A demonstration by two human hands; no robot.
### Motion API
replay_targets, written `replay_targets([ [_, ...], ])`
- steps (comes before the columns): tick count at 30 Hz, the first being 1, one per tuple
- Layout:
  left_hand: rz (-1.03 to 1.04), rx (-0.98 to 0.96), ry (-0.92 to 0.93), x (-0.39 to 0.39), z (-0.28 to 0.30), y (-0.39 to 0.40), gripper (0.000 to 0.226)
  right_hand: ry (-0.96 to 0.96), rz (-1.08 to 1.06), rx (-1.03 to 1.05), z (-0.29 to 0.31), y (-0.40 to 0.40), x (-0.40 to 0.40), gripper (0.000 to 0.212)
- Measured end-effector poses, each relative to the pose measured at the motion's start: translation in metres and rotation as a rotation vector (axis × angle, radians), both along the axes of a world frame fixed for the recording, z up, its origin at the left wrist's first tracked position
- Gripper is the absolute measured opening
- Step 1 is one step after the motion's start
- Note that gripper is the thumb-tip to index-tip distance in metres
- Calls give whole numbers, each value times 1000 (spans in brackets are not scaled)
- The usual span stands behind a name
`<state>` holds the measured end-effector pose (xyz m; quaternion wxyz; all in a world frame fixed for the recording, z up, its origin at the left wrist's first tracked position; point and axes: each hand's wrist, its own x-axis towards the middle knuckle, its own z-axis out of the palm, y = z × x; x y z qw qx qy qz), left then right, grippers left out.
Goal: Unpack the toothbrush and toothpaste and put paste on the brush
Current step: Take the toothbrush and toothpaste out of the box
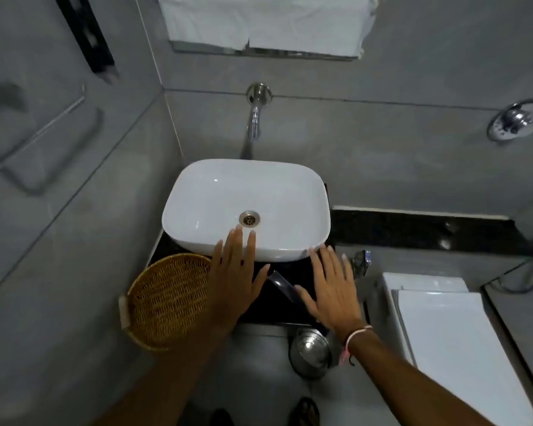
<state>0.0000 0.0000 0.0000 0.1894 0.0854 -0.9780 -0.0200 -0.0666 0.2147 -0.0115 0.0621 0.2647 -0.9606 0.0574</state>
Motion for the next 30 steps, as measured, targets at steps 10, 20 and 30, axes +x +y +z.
replay_targets([
  [10, -36, 358, -201, 14, -72, 13, 50, -387, -50, 140, -62, -13, 15, 54],
  [20, 259, 1945, -184, -3, -69, -1, 36, -119, 145, -74, -37, 14, 2, 45],
  [30, 52, 2033, -94, 3, -76, 4, 24, -82, 317, -97, -7, 30, -13, 46],
])
